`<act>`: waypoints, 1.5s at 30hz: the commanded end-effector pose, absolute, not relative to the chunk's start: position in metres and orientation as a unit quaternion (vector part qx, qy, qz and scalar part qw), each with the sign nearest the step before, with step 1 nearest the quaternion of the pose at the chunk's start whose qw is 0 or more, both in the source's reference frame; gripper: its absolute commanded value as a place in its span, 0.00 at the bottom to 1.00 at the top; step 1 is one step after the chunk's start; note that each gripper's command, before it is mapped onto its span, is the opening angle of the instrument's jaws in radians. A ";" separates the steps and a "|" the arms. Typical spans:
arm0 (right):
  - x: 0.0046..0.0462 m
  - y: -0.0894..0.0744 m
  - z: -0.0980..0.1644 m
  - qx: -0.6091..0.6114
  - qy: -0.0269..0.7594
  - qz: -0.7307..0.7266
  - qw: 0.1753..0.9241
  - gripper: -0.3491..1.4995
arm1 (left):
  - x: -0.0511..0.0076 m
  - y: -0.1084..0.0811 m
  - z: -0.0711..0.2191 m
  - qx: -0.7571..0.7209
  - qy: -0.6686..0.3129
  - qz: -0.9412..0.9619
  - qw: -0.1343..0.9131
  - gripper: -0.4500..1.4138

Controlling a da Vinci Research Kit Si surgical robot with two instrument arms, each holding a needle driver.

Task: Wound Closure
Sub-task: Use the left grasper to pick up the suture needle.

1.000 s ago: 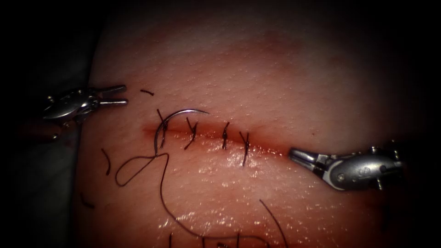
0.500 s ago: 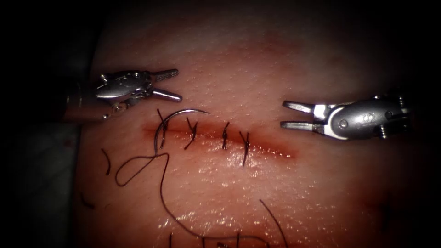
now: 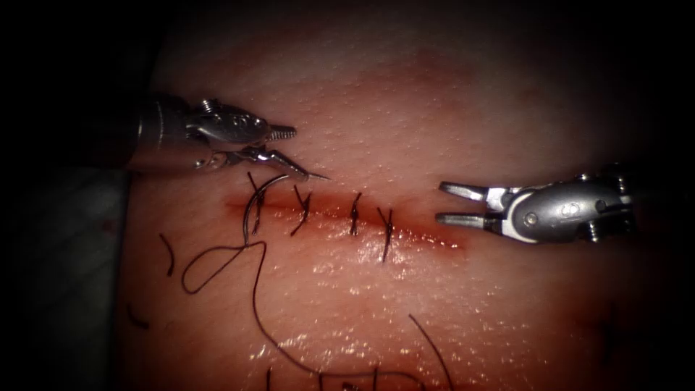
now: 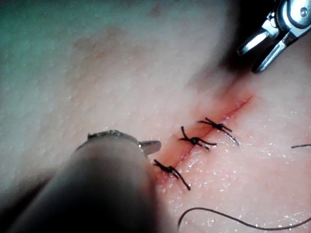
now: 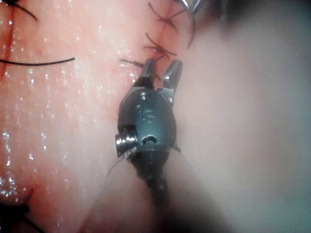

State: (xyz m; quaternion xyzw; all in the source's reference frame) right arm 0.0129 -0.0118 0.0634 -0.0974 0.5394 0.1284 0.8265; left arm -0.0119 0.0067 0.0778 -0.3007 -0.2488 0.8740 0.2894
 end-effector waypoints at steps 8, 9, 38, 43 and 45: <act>0.0137 -0.013 0.064 -0.094 0.541 0.130 0.826 0.35 | -0.0133 0.007 0.079 -0.259 -0.252 0.893 0.269 0.38; 0.0137 -0.013 0.064 -0.094 0.541 0.130 0.826 0.35 | -0.0133 0.007 0.079 -0.257 -0.252 0.894 0.267 0.35; 0.0143 -0.015 0.064 -0.074 0.552 0.165 0.814 0.24 | -0.0147 0.008 0.082 -0.190 -0.307 0.910 0.206 0.00; 0.0149 -0.016 0.063 -0.020 0.563 0.246 0.789 0.35 | -0.0148 0.010 0.080 -0.237 -0.270 0.908 0.215 0.00; 0.0154 -0.016 0.063 0.025 0.566 0.302 0.767 0.40 | -0.0150 0.010 0.079 -0.263 -0.250 0.906 0.220 0.00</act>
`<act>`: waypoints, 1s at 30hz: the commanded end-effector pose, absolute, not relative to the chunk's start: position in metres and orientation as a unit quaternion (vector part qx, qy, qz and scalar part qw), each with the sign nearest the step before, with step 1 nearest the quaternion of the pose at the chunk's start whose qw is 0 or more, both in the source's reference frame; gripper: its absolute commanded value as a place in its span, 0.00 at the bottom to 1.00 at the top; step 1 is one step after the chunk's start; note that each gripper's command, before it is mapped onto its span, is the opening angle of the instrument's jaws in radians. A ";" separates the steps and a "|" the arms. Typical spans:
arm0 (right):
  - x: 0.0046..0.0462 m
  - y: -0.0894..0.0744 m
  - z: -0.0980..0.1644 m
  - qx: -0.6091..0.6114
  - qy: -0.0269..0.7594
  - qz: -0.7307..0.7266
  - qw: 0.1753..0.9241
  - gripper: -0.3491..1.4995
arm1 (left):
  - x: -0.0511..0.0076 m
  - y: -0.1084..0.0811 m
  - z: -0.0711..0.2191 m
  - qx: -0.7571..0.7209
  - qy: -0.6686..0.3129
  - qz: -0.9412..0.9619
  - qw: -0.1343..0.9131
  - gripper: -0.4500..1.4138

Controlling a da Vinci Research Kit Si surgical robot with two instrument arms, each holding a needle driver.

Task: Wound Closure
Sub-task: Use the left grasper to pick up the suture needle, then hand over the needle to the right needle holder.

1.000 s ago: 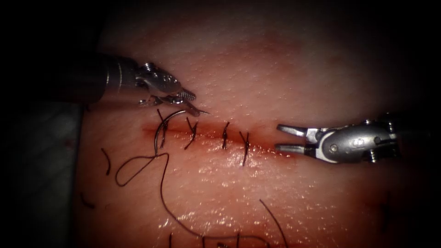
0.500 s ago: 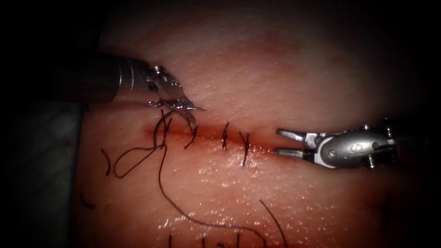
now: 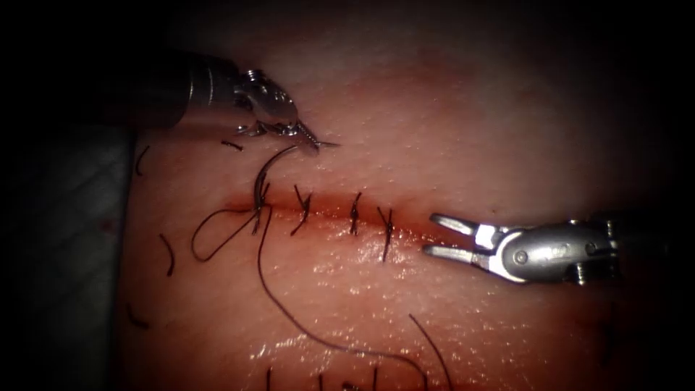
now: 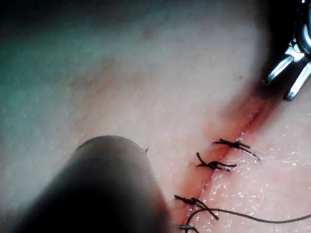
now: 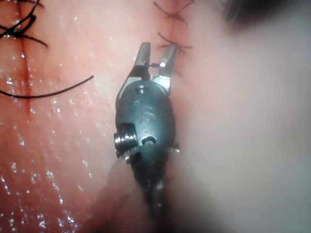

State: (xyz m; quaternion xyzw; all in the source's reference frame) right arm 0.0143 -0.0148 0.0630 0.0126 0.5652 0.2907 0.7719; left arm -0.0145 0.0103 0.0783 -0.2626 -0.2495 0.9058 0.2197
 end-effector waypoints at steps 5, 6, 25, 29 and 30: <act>0.0172 -0.017 0.062 0.138 0.554 0.434 0.697 0.25 | -0.0157 0.011 0.074 -0.329 -0.193 0.896 0.229 0.00; 0.0176 -0.017 0.062 0.161 0.552 0.463 0.675 0.25 | -0.0160 0.010 0.073 -0.348 -0.170 0.894 0.228 0.00; 0.0191 -0.014 0.061 0.230 0.478 0.640 0.555 0.80 | -0.0164 0.005 0.063 -0.490 0.076 0.839 0.224 0.00; 0.0203 -0.013 0.061 0.229 0.467 0.643 0.562 0.85 | -0.0168 0.005 0.062 -0.503 0.094 0.829 0.225 0.00; 0.0207 -0.013 0.061 0.229 0.462 0.644 0.566 0.85 | -0.0170 0.005 0.062 -0.507 0.100 0.827 0.221 0.00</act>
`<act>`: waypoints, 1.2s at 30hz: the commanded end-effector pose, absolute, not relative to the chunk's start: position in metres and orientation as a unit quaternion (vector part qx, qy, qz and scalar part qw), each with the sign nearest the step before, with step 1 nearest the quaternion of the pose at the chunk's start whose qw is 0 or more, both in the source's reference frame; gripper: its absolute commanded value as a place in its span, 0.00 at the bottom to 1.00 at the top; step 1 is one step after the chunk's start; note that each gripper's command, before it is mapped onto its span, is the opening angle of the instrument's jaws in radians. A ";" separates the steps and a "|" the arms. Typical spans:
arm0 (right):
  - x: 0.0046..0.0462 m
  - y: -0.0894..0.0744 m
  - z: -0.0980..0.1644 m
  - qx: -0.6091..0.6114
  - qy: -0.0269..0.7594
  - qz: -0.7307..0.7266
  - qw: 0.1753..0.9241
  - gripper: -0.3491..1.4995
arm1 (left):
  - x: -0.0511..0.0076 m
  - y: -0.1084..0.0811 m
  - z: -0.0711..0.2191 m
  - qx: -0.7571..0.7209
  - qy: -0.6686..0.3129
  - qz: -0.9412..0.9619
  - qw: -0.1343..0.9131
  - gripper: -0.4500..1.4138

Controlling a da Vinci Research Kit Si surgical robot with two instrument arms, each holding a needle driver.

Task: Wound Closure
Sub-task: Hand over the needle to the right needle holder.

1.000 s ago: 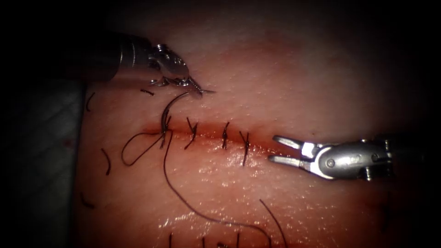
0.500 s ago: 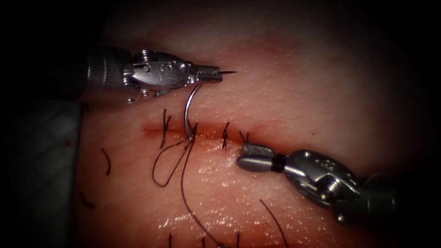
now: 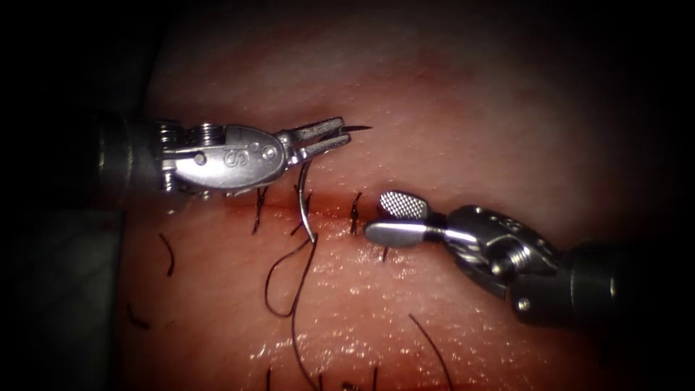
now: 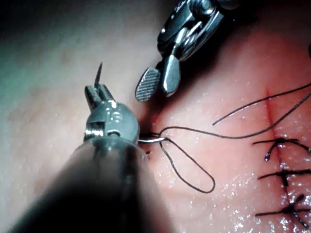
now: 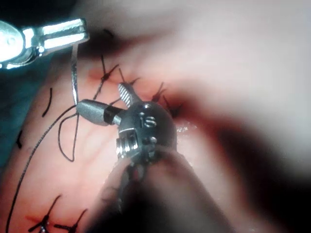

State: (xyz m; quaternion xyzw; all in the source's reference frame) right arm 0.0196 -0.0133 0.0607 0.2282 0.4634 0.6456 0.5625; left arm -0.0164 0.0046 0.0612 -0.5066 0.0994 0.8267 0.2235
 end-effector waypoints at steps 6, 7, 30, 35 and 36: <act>0.0230 -0.013 0.062 0.232 0.448 0.642 0.577 0.84 | -0.0175 0.004 0.060 -0.518 0.116 0.819 0.218 0.00; 0.0233 -0.014 0.062 0.234 0.447 0.641 0.578 0.84 | -0.0175 0.004 0.060 -0.518 0.117 0.819 0.219 0.00; 0.0265 -0.014 0.062 0.249 0.442 0.629 0.589 0.69 | -0.0184 0.003 0.060 -0.522 0.134 0.817 0.208 0.00; 0.0268 -0.015 0.063 0.249 0.438 0.626 0.595 0.00 | -0.0184 0.003 0.060 -0.524 0.136 0.815 0.208 0.00; 0.0267 -0.015 0.063 0.247 0.437 0.623 0.600 0.00 | -0.0184 0.003 0.060 -0.524 0.136 0.815 0.208 0.00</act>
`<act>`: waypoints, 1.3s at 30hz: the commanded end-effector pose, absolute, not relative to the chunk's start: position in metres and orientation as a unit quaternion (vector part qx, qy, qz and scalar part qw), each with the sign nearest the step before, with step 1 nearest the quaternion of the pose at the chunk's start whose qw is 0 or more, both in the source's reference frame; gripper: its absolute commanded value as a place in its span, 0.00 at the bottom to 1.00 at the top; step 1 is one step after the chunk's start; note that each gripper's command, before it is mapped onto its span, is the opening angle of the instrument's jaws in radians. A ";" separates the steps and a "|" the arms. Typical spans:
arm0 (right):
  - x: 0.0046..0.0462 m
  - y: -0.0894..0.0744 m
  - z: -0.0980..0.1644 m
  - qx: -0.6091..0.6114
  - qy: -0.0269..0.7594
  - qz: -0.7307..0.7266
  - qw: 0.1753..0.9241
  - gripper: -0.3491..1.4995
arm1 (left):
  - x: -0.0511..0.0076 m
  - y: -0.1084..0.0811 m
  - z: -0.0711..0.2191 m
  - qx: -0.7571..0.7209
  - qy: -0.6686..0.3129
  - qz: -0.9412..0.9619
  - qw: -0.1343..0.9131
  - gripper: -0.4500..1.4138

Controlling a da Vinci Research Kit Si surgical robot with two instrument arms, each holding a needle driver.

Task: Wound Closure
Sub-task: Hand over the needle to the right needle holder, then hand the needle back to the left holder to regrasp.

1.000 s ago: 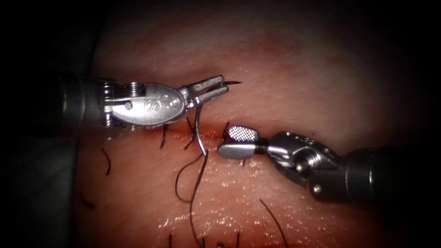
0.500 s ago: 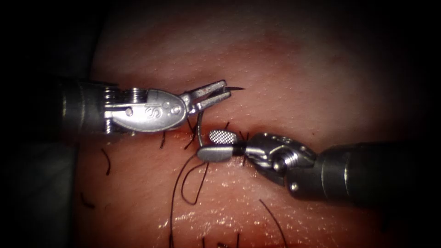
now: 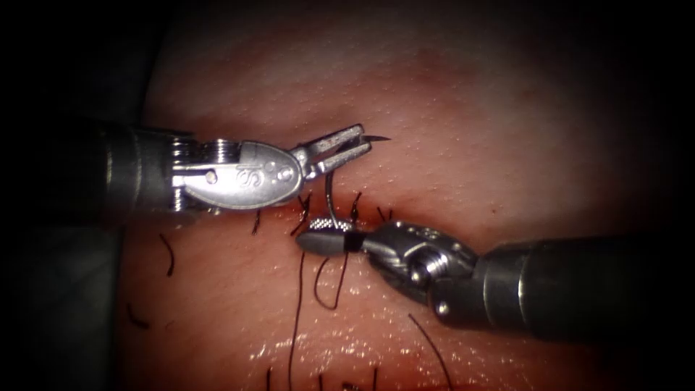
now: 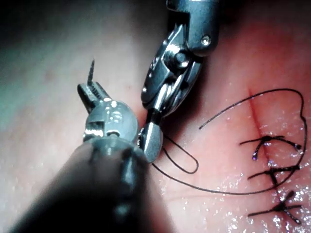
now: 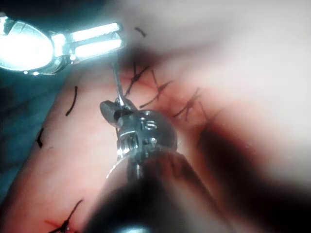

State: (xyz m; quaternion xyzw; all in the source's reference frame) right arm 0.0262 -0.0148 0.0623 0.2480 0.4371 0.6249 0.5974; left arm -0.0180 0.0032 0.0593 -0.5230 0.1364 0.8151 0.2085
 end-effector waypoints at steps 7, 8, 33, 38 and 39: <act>0.0249 -0.014 0.063 0.098 0.477 0.464 0.740 0.00 | -0.0185 0.002 0.059 -0.549 0.104 0.792 0.245 0.39; 0.0243 -0.014 0.063 0.075 0.474 0.431 0.764 0.00 | -0.0183 0.001 0.059 -0.559 0.079 0.787 0.250 0.44; 0.0221 -0.013 0.062 -0.195 0.152 0.167 0.954 0.00 | -0.0205 0.003 0.054 -0.374 -0.172 0.864 0.291 0.81; 0.0229 -0.014 0.061 -0.210 0.105 0.137 0.962 0.00 | -0.0221 0.005 0.055 -0.262 -0.117 0.922 0.260 0.84; 0.0229 -0.014 0.061 -0.213 0.102 0.137 0.962 0.00 | -0.0222 0.005 0.056 -0.253 -0.115 0.926 0.254 0.79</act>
